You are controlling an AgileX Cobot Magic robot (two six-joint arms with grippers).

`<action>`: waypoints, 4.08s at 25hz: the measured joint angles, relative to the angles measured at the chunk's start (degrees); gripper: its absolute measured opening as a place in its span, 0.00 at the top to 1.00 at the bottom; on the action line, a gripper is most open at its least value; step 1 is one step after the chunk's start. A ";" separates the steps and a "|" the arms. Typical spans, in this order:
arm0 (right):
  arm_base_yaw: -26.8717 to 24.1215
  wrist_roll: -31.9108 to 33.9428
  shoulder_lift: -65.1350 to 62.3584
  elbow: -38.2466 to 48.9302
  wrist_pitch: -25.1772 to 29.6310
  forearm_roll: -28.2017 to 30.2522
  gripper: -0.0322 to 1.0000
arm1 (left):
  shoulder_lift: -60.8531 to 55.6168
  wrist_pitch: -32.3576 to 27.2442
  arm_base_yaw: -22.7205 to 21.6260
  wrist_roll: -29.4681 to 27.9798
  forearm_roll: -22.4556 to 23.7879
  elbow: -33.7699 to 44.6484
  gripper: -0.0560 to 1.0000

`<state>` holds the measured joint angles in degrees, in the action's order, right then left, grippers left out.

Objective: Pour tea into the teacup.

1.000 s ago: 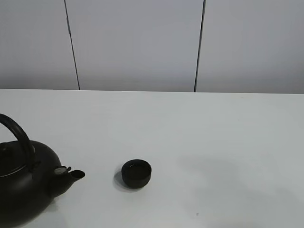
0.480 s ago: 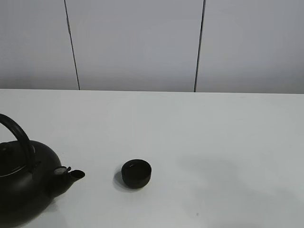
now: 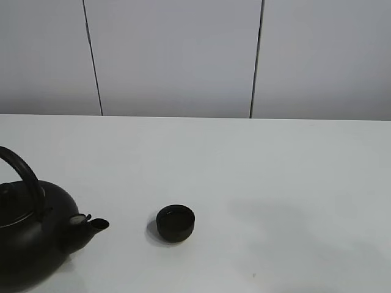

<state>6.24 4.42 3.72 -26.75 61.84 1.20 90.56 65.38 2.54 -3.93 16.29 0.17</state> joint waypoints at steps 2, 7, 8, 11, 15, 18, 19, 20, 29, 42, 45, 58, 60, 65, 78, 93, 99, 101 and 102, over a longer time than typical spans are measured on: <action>0.00 0.00 0.00 0.00 0.00 0.00 0.38 | 0.00 0.00 0.00 -0.02 -0.17 0.00 0.66; 0.00 0.00 0.00 0.00 0.00 0.00 0.38 | 0.00 0.05 0.00 -0.22 -0.25 0.00 0.66; 0.00 0.00 0.00 0.00 0.00 0.00 0.38 | 0.00 0.11 0.00 -0.27 -0.40 0.00 0.66; 0.00 0.00 0.00 0.00 0.00 0.00 0.38 | 0.00 0.17 0.00 -0.26 -0.80 0.00 0.66; 0.00 0.00 0.00 0.00 -0.06 0.00 0.38 | 0.00 0.21 0.00 -0.26 -0.91 0.00 0.66; 0.00 0.00 0.00 0.00 -0.06 0.00 0.38 | 0.00 0.21 0.00 -0.26 -1.54 0.00 0.66; 0.00 0.00 0.00 0.00 -0.06 0.00 0.38 | 0.00 0.21 0.00 -0.26 -2.09 0.00 0.66; 0.00 0.00 0.00 0.00 -0.06 0.00 0.38 | 0.00 0.21 0.00 -0.26 -2.90 0.00 0.66; 0.00 0.00 0.00 0.00 -0.06 0.00 0.38 | 0.00 0.21 0.00 -0.26 -2.80 0.00 0.66; 0.00 0.00 0.00 0.00 -0.06 0.00 0.38 | 0.00 0.34 0.00 -2.09 -0.92 0.00 0.66; 0.00 0.00 0.00 0.00 0.06 0.00 0.38 | 0.00 0.34 0.00 -3.90 -0.87 0.00 0.66; 0.00 0.00 0.00 0.00 0.06 0.00 0.38 | 0.00 0.34 0.00 -4.77 1.70 0.00 0.66; 0.00 0.00 0.00 0.00 0.06 0.00 0.38 | 0.00 0.34 0.00 -5.31 1.70 0.00 0.66; 0.00 0.00 0.00 0.00 0.06 0.00 0.38 | 0.00 0.34 0.00 -5.55 -0.40 0.00 0.66; 0.00 0.00 0.00 0.00 -0.01 0.00 0.38 | 0.00 0.35 0.00 -5.89 -4.53 0.04 0.68; 0.00 0.00 0.00 0.00 -0.01 0.00 0.38 | 0.00 0.18 0.00 -3.55 -3.50 0.04 0.68; 0.00 0.00 0.00 0.00 -0.01 0.00 0.38 | 0.00 -3.78 0.00 -3.27 -2.97 0.04 0.68; 0.00 0.00 0.00 0.00 -0.01 0.00 0.38 | -0.12 -4.10 0.00 -3.27 -3.21 0.04 0.68; 0.00 0.00 0.00 0.00 0.08 0.00 0.38 | -0.12 -4.16 0.00 -3.27 -3.71 0.04 0.68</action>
<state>6.24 4.42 3.72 -26.75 61.92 1.20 90.45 61.23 2.54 -7.20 12.58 0.22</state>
